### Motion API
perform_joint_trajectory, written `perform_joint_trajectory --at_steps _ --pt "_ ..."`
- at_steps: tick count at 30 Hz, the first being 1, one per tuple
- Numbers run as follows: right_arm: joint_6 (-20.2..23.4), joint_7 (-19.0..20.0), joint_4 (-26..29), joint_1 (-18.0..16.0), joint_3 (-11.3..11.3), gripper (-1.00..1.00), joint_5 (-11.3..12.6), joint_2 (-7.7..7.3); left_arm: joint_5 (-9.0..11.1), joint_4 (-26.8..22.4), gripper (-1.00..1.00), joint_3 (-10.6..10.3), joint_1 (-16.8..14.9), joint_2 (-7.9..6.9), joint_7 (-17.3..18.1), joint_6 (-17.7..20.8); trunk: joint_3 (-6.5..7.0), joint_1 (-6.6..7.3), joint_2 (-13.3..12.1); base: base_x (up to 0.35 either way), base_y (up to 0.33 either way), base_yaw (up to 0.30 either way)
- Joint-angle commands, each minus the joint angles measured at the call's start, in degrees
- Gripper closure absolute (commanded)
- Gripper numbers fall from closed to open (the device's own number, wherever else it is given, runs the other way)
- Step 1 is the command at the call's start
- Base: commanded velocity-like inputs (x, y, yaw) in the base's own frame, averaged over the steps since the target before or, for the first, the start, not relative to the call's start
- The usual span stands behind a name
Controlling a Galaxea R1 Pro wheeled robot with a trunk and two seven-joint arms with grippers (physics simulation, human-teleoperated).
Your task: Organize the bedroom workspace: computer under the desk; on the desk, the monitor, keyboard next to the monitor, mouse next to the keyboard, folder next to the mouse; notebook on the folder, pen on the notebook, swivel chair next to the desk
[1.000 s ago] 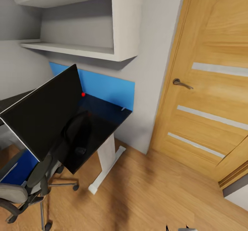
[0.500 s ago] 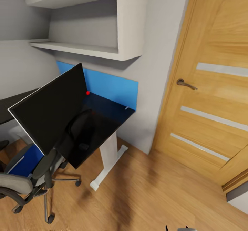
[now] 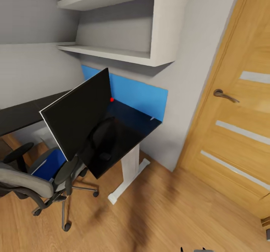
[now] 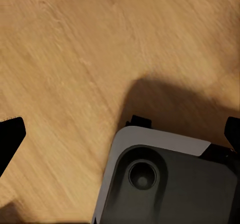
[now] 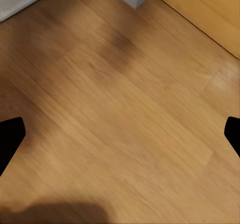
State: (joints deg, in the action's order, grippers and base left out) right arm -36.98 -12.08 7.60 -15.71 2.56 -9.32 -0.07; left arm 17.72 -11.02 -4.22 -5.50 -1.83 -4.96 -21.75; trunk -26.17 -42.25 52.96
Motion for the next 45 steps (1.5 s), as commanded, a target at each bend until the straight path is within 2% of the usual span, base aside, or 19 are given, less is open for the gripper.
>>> perform_joint_trajectory --at_steps 1,12,33,37,45 --pt "-0.1 -0.3 0.0 0.0 0.2 -1.0 -0.6 0.0 0.3 0.0 -1.0 -0.4 0.0 -0.04 -0.3 -0.2 -0.05 0.0 0.0 0.0 0.0 0.273" --pt "-0.1 -0.3 0.0 0.0 0.2 -1.0 -0.6 -0.01 0.6 -0.1 -1.0 0.0 0.0 -0.09 -0.4 -0.8 -0.05 0.0 0.0 0.0 0.0 0.274" --pt "0.1 -0.3 -0.1 0.0 0.2 -1.0 -0.6 -0.08 0.6 -0.1 -1.0 -0.3 0.0 0.09 -0.6 -1.2 -0.05 0.0 0.0 0.0 0.0 0.274" --pt "0.0 -0.2 -0.1 0.0 0.2 -1.0 -0.6 -0.1 0.6 -0.1 -1.0 -0.4 0.0 0.99 -0.4 -1.0 -0.05 0.0 0.0 0.0 0.0 0.274" --pt "-0.1 -0.2 0.0 0.0 0.2 -1.0 -0.6 -0.09 0.6 -0.3 -1.0 -0.3 0.0 1.25 -0.5 -1.2 -0.05 0.0 0.0 0.0 0.0 0.275"
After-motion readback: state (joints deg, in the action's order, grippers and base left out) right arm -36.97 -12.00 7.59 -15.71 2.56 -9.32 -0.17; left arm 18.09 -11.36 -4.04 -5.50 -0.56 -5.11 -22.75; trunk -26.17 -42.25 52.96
